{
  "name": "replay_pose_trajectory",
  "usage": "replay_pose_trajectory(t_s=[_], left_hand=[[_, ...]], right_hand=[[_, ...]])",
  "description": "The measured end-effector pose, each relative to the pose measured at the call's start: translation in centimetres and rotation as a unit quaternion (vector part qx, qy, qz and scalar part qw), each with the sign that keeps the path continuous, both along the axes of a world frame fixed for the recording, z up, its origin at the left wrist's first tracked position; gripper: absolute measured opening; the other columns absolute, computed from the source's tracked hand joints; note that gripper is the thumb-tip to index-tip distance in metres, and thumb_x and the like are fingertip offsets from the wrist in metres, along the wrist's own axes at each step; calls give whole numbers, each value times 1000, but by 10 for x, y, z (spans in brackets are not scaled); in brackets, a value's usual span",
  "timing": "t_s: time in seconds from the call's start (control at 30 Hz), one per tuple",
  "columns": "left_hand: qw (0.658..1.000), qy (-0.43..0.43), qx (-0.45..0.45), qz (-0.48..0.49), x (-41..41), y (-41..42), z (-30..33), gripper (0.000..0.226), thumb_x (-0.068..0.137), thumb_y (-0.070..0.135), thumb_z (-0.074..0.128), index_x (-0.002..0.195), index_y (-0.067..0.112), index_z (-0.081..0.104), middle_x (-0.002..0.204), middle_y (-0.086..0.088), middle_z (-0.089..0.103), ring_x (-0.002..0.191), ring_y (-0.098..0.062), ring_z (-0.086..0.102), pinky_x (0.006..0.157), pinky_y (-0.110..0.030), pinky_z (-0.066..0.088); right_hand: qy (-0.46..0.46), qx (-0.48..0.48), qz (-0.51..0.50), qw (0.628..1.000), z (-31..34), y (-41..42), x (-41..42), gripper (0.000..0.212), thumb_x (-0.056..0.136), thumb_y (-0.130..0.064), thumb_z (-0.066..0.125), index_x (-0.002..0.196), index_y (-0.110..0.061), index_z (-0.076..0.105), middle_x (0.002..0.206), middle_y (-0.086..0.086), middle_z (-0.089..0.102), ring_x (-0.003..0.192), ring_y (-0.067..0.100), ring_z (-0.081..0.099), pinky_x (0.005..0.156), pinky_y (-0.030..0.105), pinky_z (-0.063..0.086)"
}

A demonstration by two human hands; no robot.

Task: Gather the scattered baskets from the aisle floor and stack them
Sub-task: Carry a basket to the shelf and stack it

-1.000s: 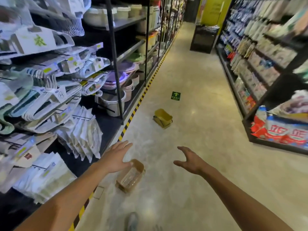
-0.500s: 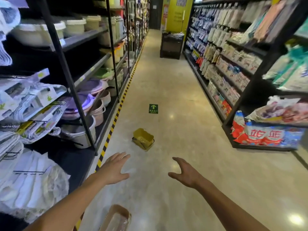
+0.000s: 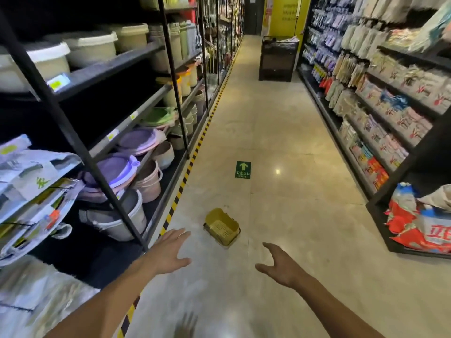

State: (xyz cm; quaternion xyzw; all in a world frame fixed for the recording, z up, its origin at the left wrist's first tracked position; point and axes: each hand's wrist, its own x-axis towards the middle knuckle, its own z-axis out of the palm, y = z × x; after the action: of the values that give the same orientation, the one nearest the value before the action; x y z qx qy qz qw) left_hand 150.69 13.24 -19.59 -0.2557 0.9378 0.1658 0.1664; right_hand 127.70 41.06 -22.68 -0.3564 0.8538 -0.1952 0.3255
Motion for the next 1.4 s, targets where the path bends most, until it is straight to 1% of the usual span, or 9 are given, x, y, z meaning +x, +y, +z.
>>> replay_pose_trajectory(t_s=[0.2,0.37,0.53,0.7,0.83,0.93,1.07,1.2,1.4], left_hand=[[1000,-23,9,20,-56,-64,-8,87,97,59,53,164,28,6,171,6,-3,157,-16,-3,127,-34,7],[999,-36,31,8,-100,-135,-40,87,97,58,53,164,27,5,171,5,-3,157,-17,-2,125,-33,8],[997,-55,52,-29,-161,-241,-83,88,97,57,54,164,26,6,171,3,-3,158,-19,-2,127,-34,9],[991,-86,82,-63,-212,-337,-117,90,94,55,57,164,27,8,171,3,0,158,-18,0,126,-33,8],[988,-102,77,-88,-259,-398,-152,92,91,49,64,163,22,14,170,0,11,157,-20,11,125,-33,18],[986,-113,108,-54,-288,-417,-192,92,92,47,67,163,18,15,169,-3,16,155,-20,17,122,-32,24],[978,-144,148,-29,-319,-427,-280,96,90,47,68,163,17,14,170,-5,14,156,-20,15,124,-33,21],[974,-159,160,-10,-347,-439,-395,97,88,42,74,162,18,18,169,-5,17,155,-21,18,124,-30,19],[962,-191,192,-13,-375,-456,-559,103,85,28,79,163,17,13,169,-4,13,154,-24,16,122,-33,20]], right_hand=[[-23,19,10,999,-17,-72,-72,87,92,-52,67,160,-18,24,165,3,27,150,21,29,120,33,28],[-46,40,-1,998,-44,-140,-113,90,91,-52,68,161,-18,22,166,4,24,151,22,27,121,35,27],[-50,66,-49,995,-80,-219,-152,91,93,-52,66,161,-16,19,167,5,22,152,22,26,121,34,25],[-84,121,-111,983,-109,-284,-161,95,92,-53,66,162,-14,14,167,6,21,152,23,25,122,35,26],[-101,143,-171,970,-136,-322,-173,97,91,-53,66,162,-17,12,167,5,21,152,23,26,121,36,27],[-115,154,-191,963,-165,-344,-183,97,91,-50,68,162,-17,11,167,5,21,151,24,27,120,37,28],[-148,169,-230,947,-240,-372,-210,103,89,-49,72,163,-16,8,167,6,23,151,25,28,118,37,32],[-185,167,-273,929,-358,-394,-233,110,84,-46,78,162,-14,8,165,8,26,150,27,30,117,37,33],[-222,207,-236,923,-542,-405,-248,123,80,-47,82,162,-17,-5,165,9,27,146,30,37,111,43,43]])
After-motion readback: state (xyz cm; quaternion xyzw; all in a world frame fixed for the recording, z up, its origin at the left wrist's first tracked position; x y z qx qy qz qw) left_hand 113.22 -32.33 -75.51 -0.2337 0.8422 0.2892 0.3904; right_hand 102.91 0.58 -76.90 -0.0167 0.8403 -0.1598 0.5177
